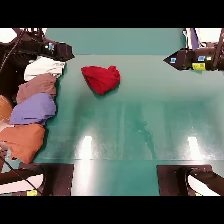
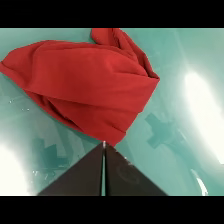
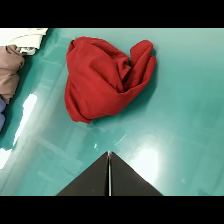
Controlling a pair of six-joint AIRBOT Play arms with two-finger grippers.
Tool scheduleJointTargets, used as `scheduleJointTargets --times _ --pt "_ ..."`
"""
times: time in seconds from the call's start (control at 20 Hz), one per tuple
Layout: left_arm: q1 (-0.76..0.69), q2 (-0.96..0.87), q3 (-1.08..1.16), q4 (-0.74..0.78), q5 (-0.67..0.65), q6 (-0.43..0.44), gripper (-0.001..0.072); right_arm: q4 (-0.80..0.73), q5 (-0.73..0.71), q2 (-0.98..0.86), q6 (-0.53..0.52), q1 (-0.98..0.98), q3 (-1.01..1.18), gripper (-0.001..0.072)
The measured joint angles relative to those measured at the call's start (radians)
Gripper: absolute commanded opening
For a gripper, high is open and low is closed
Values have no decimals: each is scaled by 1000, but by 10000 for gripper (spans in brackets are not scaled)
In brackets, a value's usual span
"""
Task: Fold the shirts.
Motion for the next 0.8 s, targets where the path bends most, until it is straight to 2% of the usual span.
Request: scheduleJointTargets --times 0.7,0.75,0.8 --pt "0 0 0 -10 0 -6 25 0 0 0 0 0 0 15" --pt "0 0 0 -23 0 -14 59 0 0 0 0 0 0 15" --pt "0 0 -1 -34 9 -18 424 0 0 0 0 0 0 15"
